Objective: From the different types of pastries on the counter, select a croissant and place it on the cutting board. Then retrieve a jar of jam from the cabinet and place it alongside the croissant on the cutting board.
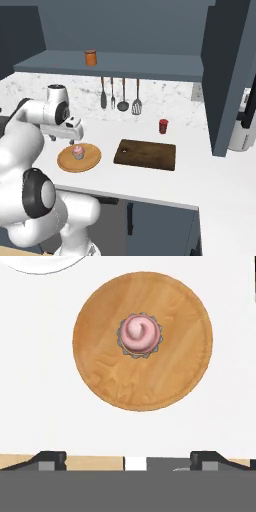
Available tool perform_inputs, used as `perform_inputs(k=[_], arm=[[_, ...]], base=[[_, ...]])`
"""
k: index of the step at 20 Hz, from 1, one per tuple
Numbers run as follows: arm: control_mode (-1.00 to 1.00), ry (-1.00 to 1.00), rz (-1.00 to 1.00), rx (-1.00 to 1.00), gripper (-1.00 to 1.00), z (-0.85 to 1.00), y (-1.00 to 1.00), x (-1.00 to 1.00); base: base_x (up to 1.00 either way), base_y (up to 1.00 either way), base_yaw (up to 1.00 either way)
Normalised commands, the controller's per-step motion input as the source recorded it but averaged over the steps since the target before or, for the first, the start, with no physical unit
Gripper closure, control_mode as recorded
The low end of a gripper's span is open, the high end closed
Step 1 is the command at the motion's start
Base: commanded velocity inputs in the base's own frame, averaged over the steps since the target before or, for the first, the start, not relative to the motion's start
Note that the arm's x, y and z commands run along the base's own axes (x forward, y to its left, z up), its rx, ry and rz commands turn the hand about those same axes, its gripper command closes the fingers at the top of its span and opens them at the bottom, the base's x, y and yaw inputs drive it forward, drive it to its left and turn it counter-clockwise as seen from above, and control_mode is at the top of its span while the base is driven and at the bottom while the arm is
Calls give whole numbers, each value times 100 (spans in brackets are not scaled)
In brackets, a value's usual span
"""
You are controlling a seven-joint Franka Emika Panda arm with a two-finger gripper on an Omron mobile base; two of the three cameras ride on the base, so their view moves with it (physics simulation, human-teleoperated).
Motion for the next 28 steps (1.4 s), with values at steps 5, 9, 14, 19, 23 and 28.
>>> perform_inputs(k=[5,9,14,19,23,28], arm=[[-100,3,-1,3,-100,0,11,5],[-100,0,0,1,-100,-15,44,13],[-100,0,3,3,-100,-40,56,26],[-100,-1,8,4,-100,-49,43,39],[-100,-4,8,2,-100,-26,26,77],[-100,-7,6,0,-100,-6,20,97]], base=[[0,0,0],[0,0,0],[0,0,0],[0,0,0],[0,0,0],[0,0,0]])
